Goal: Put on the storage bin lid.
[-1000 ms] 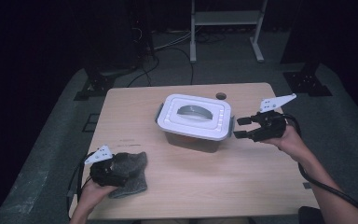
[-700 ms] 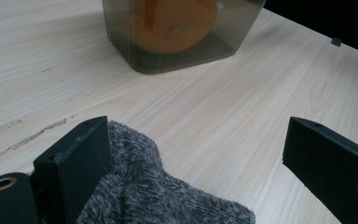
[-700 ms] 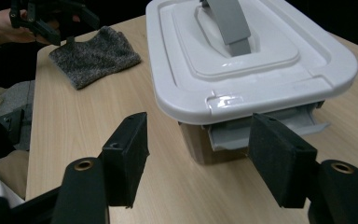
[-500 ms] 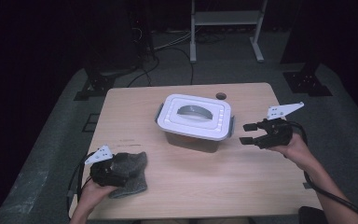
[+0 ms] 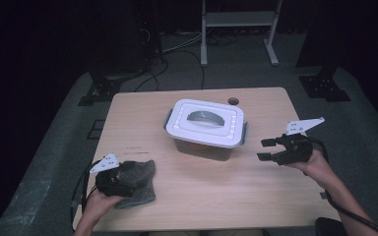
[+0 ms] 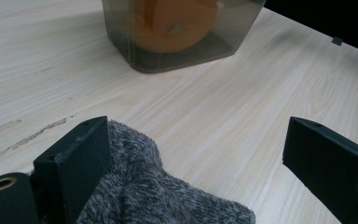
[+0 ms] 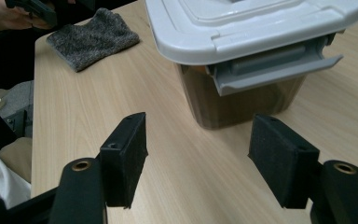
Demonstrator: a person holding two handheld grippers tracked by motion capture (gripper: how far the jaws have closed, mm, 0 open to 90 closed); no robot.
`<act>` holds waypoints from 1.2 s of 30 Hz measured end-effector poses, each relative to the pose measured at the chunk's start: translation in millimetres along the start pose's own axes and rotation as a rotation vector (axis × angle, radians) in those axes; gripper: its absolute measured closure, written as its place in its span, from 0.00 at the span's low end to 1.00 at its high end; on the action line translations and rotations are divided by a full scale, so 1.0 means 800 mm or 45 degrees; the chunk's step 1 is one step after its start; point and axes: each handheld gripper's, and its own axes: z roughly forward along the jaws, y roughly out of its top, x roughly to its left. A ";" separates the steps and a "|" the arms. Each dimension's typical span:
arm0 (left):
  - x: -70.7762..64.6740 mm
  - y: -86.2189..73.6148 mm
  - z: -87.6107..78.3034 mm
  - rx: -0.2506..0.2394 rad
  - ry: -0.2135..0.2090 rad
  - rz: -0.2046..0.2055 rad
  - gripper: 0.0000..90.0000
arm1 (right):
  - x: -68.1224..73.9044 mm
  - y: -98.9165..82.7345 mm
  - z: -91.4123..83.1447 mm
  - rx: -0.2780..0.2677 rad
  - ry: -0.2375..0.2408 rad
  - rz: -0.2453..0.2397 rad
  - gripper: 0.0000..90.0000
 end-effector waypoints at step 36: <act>0.000 0.000 0.001 0.006 -0.004 0.008 0.08 | 0.007 -0.077 0.007 -0.006 0.001 0.115 0.36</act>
